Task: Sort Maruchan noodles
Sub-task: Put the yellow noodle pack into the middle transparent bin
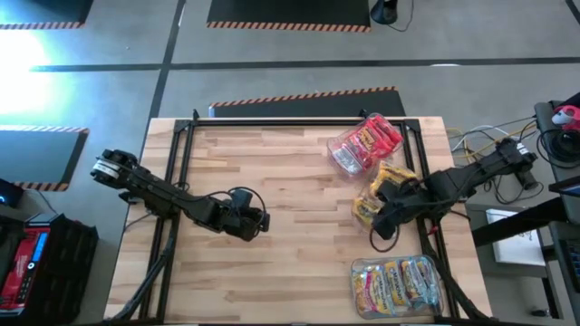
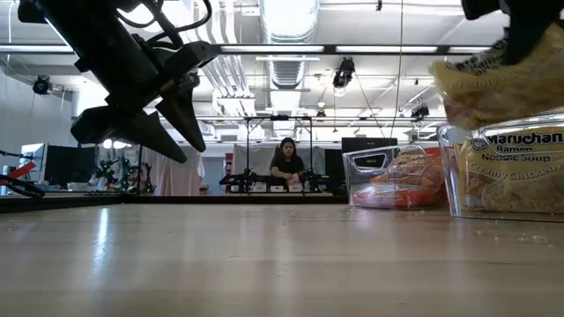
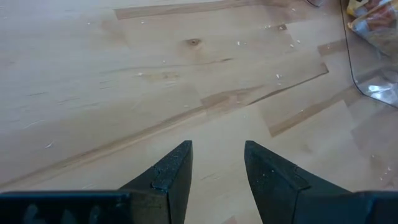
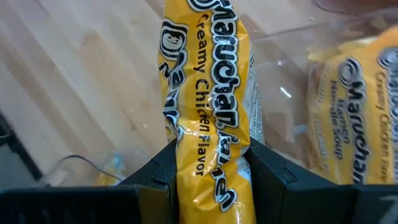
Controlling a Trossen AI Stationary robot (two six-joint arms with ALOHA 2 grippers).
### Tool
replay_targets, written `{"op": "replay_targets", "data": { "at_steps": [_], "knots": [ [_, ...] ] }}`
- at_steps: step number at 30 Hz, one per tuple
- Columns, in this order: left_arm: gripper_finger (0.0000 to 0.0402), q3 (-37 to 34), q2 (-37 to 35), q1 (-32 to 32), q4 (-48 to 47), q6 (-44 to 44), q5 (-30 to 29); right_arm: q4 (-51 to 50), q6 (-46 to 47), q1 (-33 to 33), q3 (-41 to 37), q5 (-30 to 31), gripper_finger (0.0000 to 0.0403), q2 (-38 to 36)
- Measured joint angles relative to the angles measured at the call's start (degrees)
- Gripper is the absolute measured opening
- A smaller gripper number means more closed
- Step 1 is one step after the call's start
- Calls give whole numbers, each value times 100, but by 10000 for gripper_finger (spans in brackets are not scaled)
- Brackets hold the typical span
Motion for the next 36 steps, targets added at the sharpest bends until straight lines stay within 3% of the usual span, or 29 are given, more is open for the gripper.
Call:
{"op": "replay_targets", "data": {
  "at_steps": [8,18,26,36],
  "knots": [
    [131,-6,0,0,14,-23,4,-761,649,155,-587,151,116,-76],
    [131,-6,0,0,43,-83,9,-64,481,155,-1380,459,116,-112],
    [131,-8,0,0,44,-205,11,86,290,155,-1454,1188,117,-126],
    [131,-8,0,0,47,-331,13,188,385,155,-1484,1224,118,-127]
  ]
}}
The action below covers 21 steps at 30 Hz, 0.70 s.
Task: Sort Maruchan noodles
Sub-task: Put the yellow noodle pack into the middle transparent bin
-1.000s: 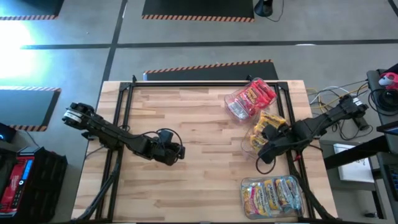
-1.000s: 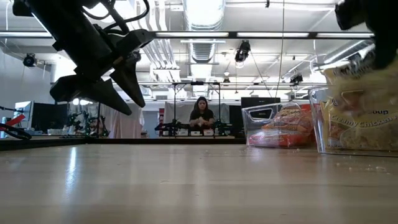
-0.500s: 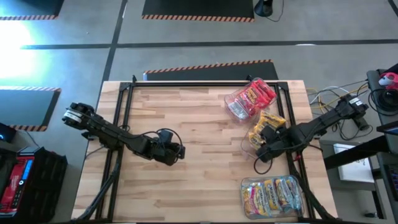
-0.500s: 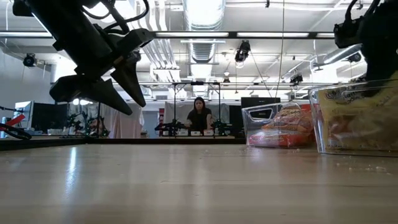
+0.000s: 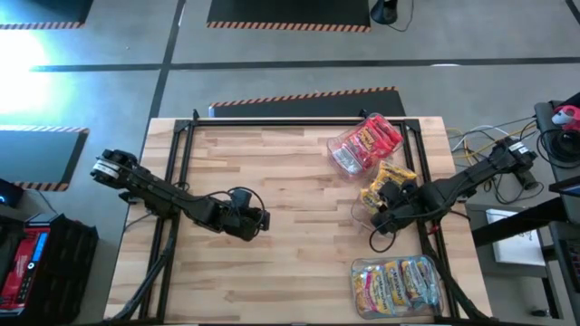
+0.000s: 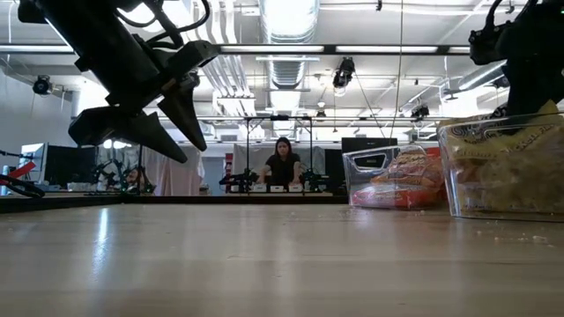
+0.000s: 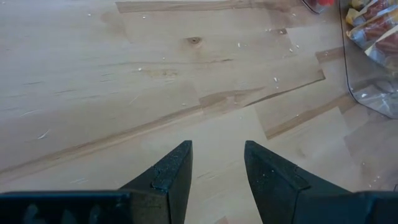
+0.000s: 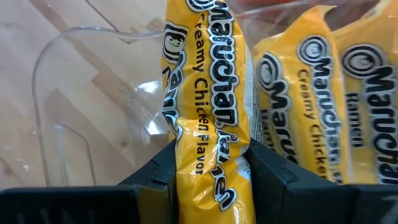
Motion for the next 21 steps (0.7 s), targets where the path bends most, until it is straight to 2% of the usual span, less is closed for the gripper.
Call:
{"op": "replay_targets", "data": {
  "at_steps": [8,21],
  "knots": [
    [131,0,0,6,0,0,-2,548,2,0,-56,-70,121,0],
    [131,-2,0,35,-4,2,-9,532,-41,-2,-364,-506,121,0]
  ]
}}
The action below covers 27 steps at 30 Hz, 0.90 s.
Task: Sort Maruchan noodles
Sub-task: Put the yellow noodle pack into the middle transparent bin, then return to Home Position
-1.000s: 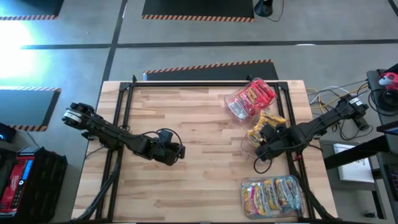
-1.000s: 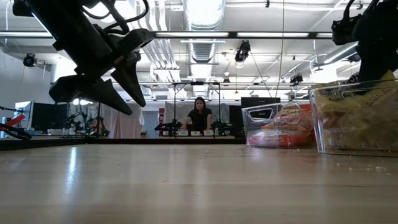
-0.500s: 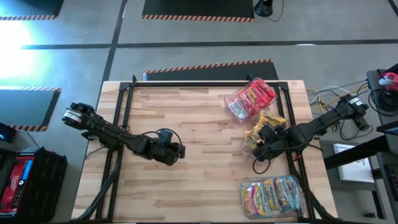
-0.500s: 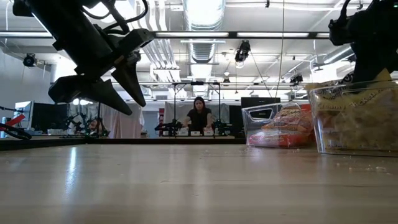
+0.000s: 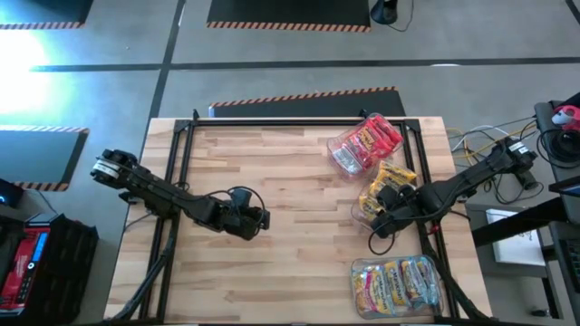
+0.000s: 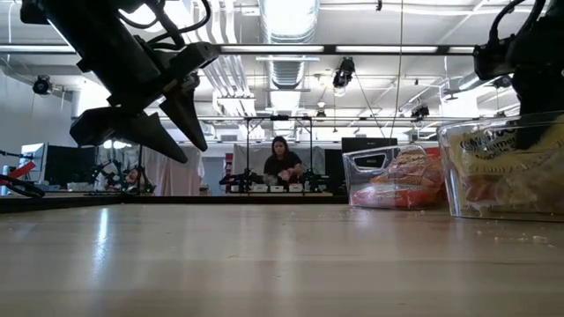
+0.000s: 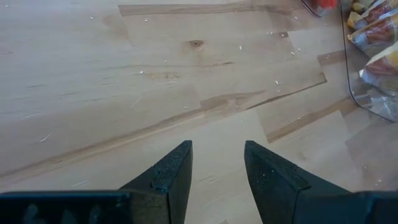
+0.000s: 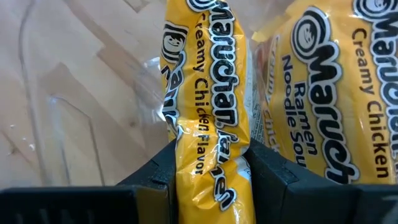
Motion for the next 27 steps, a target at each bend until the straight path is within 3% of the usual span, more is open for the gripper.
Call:
{"op": "replay_targets", "data": {
  "at_steps": [7,19,27],
  "knots": [
    [131,-11,0,2,0,0,0,50,92,0,-12,-11,123,-2],
    [131,-13,0,9,2,-15,0,58,197,-11,-13,-146,203,-13],
    [131,-22,0,9,4,-127,2,-335,5,-11,305,-294,209,-204]
  ]
}}
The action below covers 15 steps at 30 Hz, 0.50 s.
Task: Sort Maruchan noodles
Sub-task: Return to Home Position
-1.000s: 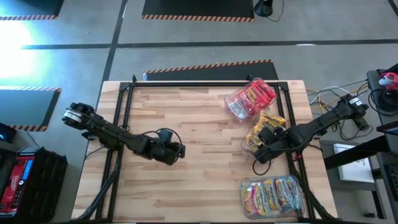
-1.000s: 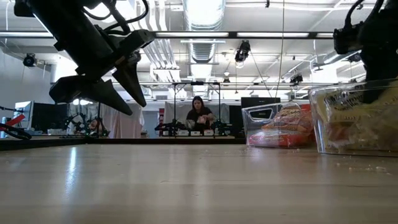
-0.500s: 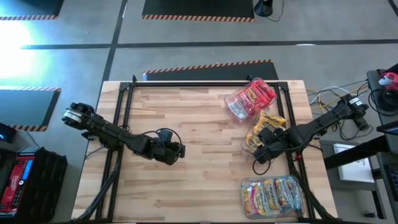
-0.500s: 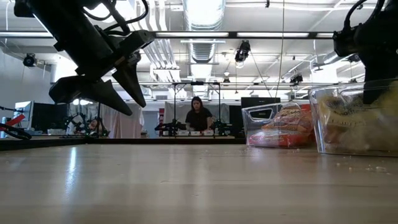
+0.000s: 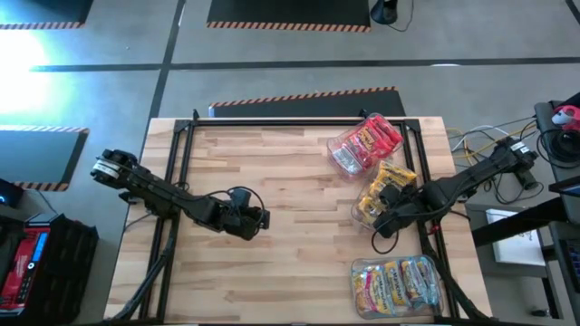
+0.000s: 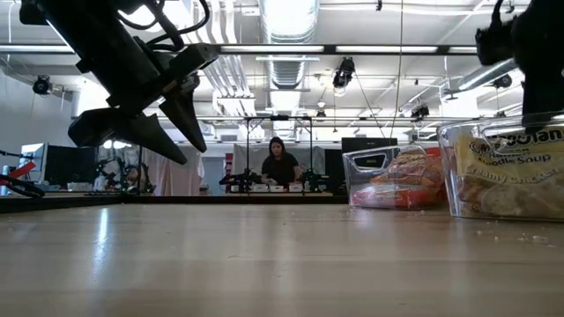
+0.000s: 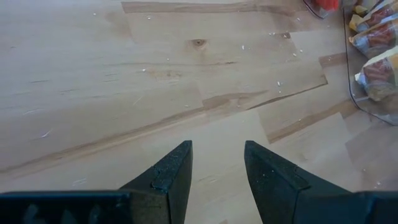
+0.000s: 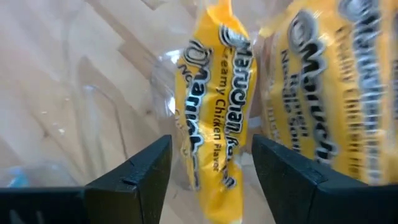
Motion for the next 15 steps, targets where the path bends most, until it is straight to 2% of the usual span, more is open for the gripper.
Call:
{"op": "replay_targets", "data": {
  "at_steps": [8,15],
  "knots": [
    [131,48,-2,52,100,137,197,-408,-1553,-128,614,397,208,-259],
    [131,50,-80,206,249,263,297,-441,-2661,-822,825,661,208,-581]
  ]
}}
